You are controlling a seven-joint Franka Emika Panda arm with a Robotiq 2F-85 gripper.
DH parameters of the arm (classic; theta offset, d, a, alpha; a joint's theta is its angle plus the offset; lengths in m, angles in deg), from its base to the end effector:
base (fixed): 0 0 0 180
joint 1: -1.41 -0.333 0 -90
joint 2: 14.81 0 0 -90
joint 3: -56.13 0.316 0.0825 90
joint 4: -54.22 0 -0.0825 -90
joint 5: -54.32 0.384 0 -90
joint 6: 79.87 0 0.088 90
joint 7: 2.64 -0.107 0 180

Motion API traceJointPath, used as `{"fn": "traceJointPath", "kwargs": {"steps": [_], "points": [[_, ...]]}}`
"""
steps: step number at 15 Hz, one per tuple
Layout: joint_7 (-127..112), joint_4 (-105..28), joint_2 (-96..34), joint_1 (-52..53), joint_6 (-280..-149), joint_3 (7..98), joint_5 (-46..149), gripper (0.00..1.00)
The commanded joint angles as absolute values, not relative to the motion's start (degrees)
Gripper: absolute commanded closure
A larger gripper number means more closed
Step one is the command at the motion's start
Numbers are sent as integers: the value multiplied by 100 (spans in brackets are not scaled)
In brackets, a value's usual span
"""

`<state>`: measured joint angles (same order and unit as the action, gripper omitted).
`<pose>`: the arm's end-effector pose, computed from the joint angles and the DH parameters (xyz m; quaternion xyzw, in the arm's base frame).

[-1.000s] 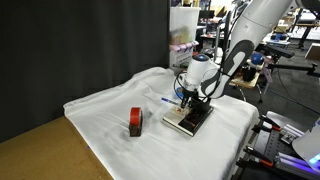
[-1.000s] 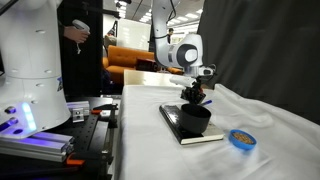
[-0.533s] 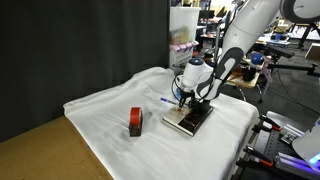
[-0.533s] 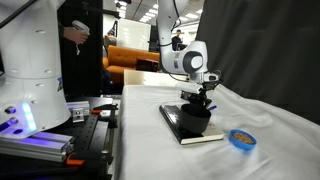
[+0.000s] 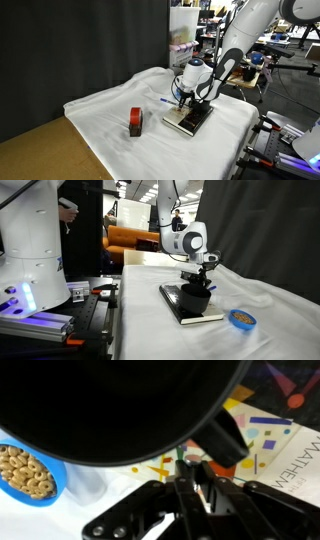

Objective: Pick up the pen from on top of the book and put it in the black cup.

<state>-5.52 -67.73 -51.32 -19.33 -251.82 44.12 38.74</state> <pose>0.5726 0.1060 0.1318 0.9669 0.2074 0.1240 0.0818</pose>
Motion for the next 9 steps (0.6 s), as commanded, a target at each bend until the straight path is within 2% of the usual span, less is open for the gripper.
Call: {"fn": "traceJointPath", "kwargs": {"steps": [1,9], "points": [[-770,-7093,-4788,-2075,-25252,4338,3884,96],[-1267,-7262,-4351,-2539,-25290,3826,3722,96]]}}
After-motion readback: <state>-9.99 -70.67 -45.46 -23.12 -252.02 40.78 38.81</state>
